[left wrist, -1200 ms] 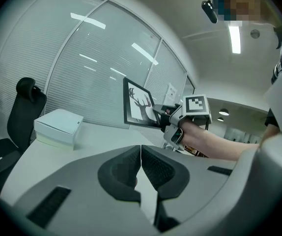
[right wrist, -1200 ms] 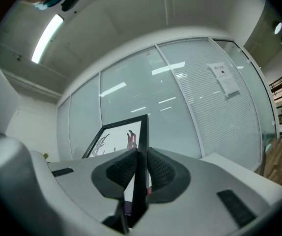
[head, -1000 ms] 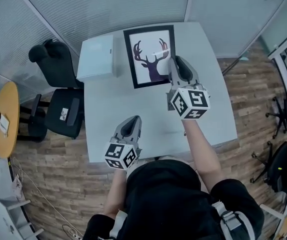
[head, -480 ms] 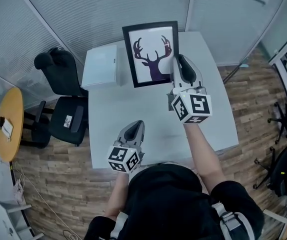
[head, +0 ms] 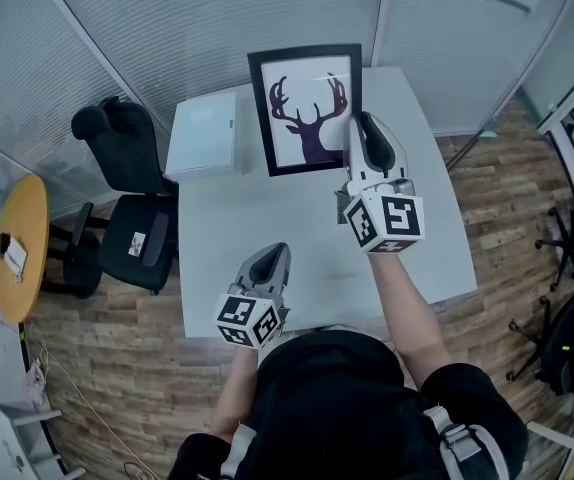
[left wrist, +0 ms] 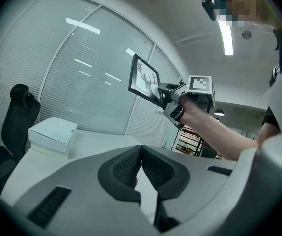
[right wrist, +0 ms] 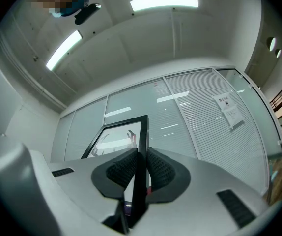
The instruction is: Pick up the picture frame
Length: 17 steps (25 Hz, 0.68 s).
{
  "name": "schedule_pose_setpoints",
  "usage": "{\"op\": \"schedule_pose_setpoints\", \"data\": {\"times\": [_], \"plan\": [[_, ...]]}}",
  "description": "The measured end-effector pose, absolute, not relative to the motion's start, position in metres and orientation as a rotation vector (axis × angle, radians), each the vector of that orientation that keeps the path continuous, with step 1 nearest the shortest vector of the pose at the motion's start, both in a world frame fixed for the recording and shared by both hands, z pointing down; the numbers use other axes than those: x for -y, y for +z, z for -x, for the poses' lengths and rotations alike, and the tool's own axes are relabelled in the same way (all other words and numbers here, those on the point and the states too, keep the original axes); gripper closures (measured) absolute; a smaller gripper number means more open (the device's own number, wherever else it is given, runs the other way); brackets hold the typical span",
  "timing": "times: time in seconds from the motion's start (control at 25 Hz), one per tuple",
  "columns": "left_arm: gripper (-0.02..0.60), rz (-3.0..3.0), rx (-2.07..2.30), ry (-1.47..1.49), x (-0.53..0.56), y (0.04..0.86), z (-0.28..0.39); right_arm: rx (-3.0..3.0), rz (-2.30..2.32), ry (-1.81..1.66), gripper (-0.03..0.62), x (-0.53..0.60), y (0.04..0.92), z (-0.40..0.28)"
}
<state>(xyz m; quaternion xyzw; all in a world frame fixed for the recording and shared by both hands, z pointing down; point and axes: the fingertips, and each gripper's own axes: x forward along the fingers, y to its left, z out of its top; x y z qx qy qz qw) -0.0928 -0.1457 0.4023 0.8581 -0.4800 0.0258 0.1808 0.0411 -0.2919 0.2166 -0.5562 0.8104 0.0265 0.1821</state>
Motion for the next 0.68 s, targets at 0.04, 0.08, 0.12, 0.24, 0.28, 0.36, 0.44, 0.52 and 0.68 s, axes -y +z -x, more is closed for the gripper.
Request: {"op": "schedule_pose_setpoints", "data": {"times": [0.04, 0.08, 0.12, 0.24, 0.28, 0.36, 0.44, 0.52, 0.68], "plan": [[0.557, -2.424, 1.355, 0.072, 0.146, 0.401, 0.092, -2.29, 1.569, 0.076, 0.516, 0.292, 0.217, -0.041], [0.557, -2.423, 1.354, 0.071, 0.146, 0.4, 0.091, -2.293, 1.569, 0.077, 0.516, 0.291, 0.217, -0.041], [0.557, -2.423, 1.353, 0.069, 0.147, 0.399, 0.09, -2.298, 1.569, 0.078, 0.516, 0.291, 0.218, -0.041], [0.557, -2.424, 1.353, 0.063, 0.151, 0.396, 0.088, -2.304, 1.572, 0.077, 0.516, 0.293, 0.22, -0.04], [0.557, -2.426, 1.352, 0.062, 0.152, 0.395, 0.088, -2.304, 1.575, 0.078, 0.514, 0.293, 0.221, -0.04], [0.557, -2.429, 1.352, 0.061, 0.155, 0.393, 0.086, -2.307, 1.577, 0.078, 0.516, 0.294, 0.223, -0.04], [0.557, -2.431, 1.35, 0.06, 0.157, 0.39, 0.084, -2.312, 1.578, 0.075, 0.514, 0.295, 0.224, -0.041], [0.557, -2.433, 1.348, 0.057, 0.159, 0.388, 0.082, -2.317, 1.579, 0.074, 0.516, 0.297, 0.226, -0.041], [0.557, -2.436, 1.338, 0.046, 0.166, 0.384, 0.079, -2.325, 1.584, 0.069, 0.516, 0.302, 0.229, -0.04]]}}
